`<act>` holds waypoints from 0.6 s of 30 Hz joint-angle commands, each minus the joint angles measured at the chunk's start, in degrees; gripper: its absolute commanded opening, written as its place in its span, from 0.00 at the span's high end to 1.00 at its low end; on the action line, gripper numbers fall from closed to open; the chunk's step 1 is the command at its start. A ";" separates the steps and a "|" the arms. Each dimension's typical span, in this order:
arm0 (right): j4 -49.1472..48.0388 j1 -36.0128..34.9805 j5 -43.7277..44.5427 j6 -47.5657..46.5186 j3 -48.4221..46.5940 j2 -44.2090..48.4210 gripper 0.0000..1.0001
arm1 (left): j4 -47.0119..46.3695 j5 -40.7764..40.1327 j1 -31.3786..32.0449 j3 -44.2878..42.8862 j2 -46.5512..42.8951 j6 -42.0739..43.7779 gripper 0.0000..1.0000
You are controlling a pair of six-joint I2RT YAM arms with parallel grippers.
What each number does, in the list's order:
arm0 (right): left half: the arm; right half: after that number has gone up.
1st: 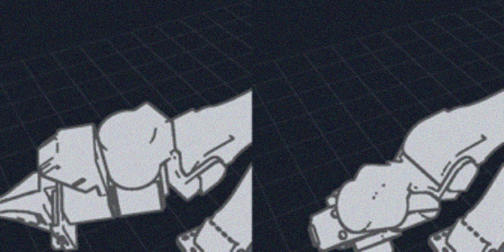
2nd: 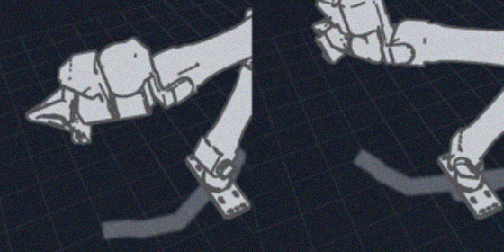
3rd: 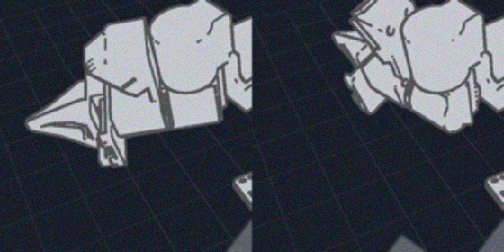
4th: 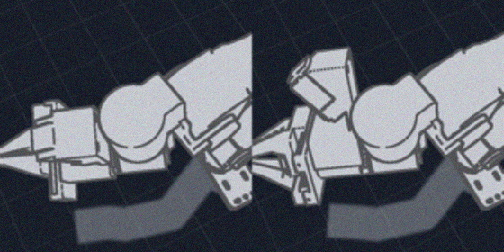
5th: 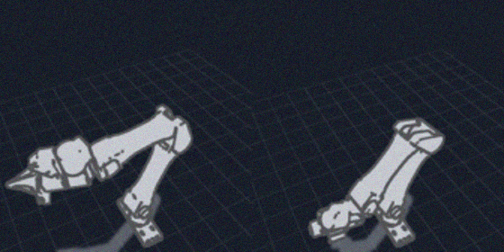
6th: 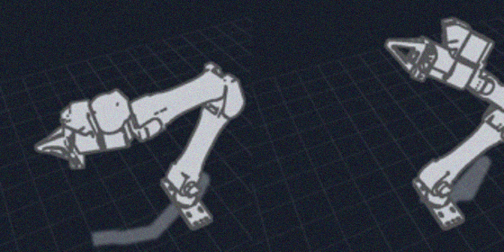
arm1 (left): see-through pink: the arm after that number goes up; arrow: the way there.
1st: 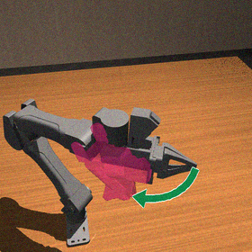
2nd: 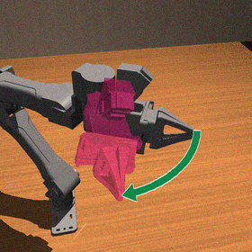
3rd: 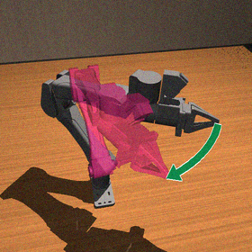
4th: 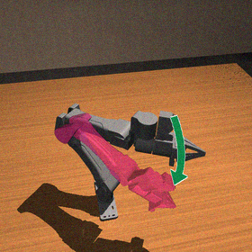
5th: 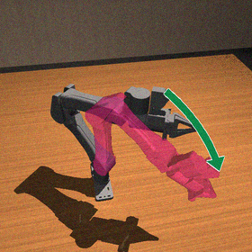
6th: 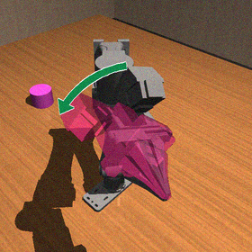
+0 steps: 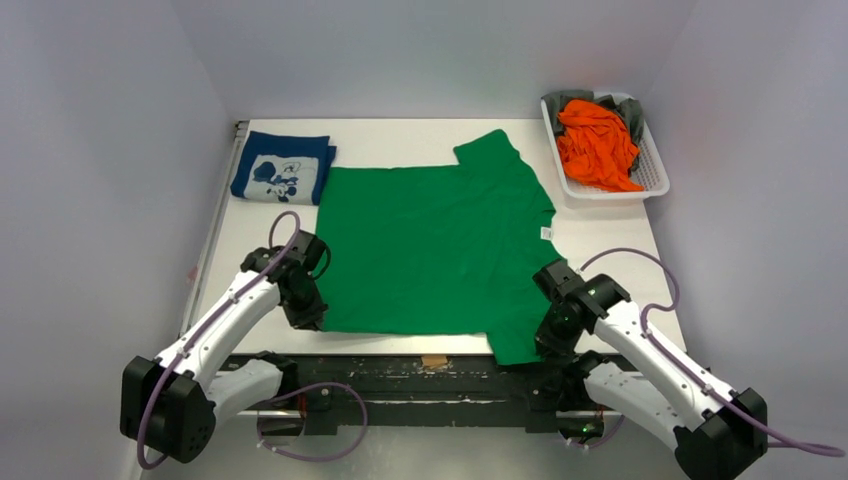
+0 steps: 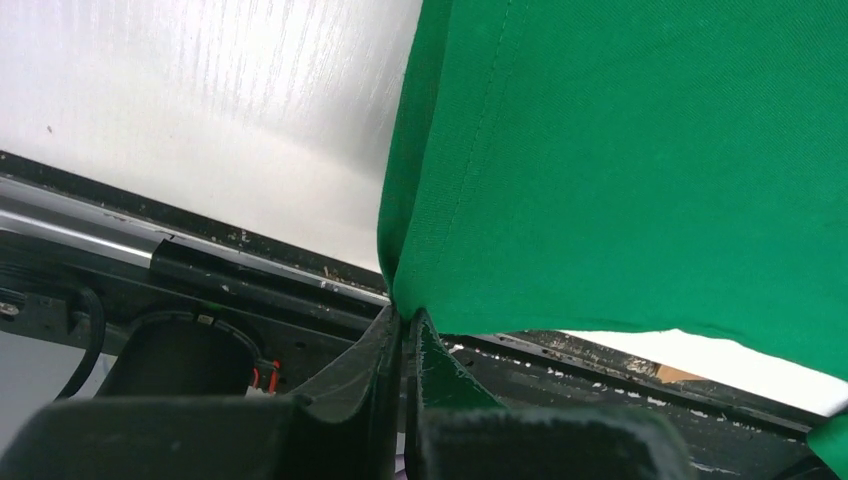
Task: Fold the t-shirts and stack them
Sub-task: Grab the side of the flattened tshirt closest away from the robot with both arms
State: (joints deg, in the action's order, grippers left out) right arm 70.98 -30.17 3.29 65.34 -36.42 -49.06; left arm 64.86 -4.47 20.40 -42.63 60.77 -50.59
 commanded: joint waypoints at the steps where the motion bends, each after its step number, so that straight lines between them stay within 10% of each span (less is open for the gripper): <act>1: 0.73 -0.35 0.96 0.58 -4.07 -1.85 1.00 | 2.44 -0.94 0.16 -0.06 -1.18 -1.51 1.00; 18: -11.54 8.16 2.74 -14.33 -22.89 -18.92 1.00 | -6.93 5.85 -8.38 -5.77 5.94 2.55 1.00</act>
State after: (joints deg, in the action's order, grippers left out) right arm 62.76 -26.09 5.32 56.05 -55.37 -66.28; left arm 60.62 -1.23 14.17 -44.86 65.25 -50.17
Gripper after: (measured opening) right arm 0.009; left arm 0.017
